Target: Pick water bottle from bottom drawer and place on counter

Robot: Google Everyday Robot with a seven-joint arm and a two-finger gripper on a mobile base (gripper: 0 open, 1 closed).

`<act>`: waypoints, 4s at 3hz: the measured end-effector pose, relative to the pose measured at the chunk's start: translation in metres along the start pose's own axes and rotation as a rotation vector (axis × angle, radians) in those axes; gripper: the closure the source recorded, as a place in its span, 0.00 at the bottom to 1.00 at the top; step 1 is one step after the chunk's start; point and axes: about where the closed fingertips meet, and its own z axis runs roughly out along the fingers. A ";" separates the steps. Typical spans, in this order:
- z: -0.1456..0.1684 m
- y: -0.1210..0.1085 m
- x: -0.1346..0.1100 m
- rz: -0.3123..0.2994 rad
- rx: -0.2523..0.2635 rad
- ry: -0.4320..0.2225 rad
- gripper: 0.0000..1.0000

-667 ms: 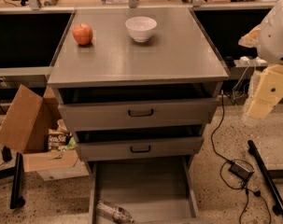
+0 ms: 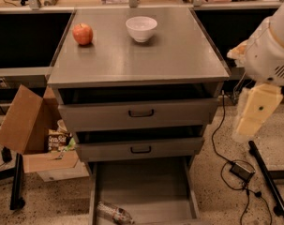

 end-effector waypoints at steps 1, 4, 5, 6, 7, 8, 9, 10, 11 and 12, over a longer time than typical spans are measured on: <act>0.033 0.034 -0.014 -0.043 -0.032 -0.009 0.00; 0.133 0.086 -0.013 -0.047 -0.086 -0.027 0.00; 0.207 0.104 -0.008 -0.051 -0.140 -0.021 0.00; 0.272 0.127 -0.010 -0.057 -0.183 -0.063 0.00; 0.332 0.150 -0.016 -0.042 -0.239 -0.114 0.00; 0.397 0.177 -0.028 0.000 -0.306 -0.202 0.00; 0.397 0.177 -0.028 0.000 -0.306 -0.202 0.00; 0.432 0.189 -0.026 0.023 -0.355 -0.189 0.00; 0.522 0.218 -0.018 0.094 -0.438 -0.167 0.00; 0.584 0.236 -0.010 0.171 -0.459 -0.177 0.00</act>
Offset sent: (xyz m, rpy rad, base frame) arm -0.0854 0.0581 -0.2348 0.1361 0.1561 0.0667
